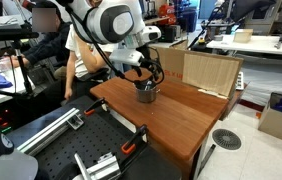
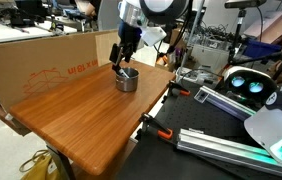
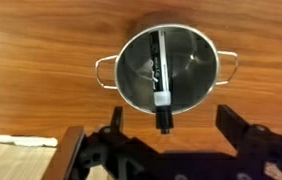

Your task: Put the marker in the pot

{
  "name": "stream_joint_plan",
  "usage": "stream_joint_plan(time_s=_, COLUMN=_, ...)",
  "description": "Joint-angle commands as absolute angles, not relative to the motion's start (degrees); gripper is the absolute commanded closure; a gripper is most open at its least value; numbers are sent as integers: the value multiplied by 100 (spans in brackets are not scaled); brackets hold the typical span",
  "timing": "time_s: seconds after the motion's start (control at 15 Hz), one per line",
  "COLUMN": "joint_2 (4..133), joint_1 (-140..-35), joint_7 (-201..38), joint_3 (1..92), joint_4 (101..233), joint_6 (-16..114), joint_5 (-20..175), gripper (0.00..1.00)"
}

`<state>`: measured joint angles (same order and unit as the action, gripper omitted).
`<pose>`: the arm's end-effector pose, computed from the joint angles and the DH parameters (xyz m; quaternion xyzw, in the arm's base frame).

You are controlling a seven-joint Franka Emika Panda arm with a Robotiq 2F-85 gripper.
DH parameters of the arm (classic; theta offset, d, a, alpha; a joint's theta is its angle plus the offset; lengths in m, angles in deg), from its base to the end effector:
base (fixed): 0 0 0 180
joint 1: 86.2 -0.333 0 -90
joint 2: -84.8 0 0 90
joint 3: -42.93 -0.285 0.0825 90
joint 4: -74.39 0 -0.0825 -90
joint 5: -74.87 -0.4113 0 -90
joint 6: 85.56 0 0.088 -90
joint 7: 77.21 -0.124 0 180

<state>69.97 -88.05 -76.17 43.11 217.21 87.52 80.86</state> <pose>0.5024 0.0221 0.1421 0.9881 0.0740 0.1341 0.0129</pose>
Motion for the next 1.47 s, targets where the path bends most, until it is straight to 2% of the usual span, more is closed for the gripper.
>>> stream_joint_plan(time_s=0.0, joint_2=7127, joint_1=-8573, joint_7=-7441, joint_3=4097, joint_4=21693, joint_6=8589, joint_5=7786, gripper=0)
stream_joint_plan(time_s=0.2, joint_2=7245, joint_1=-8498, joint_7=-7467, joint_3=4053, joint_4=21573, joint_6=8258, joint_5=7594, gripper=0)
stream_joint_plan(time_s=0.47, joint_2=7470, joint_1=-8134, joint_7=-6838, joint_3=3620, joint_4=21192, joint_6=7184, joint_5=6637, gripper=0)
stream_joint_plan(time_s=0.73, joint_2=7916, joint_1=-8203, joint_7=-6384, joint_3=3830, joint_4=20920, joint_6=6022, joint_5=6266, gripper=0)
stream_joint_plan(time_s=0.8, joint_2=7715, joint_1=-8342, joint_7=-6680, joint_3=3906, joint_4=20935, joint_6=6494, joint_5=6447, gripper=0)
stream_joint_plan(time_s=1.4, joint_2=7885, joint_1=-8329, joint_7=-6562, joint_3=3944, joint_4=20936, joint_6=6149, joint_5=6418, gripper=0)
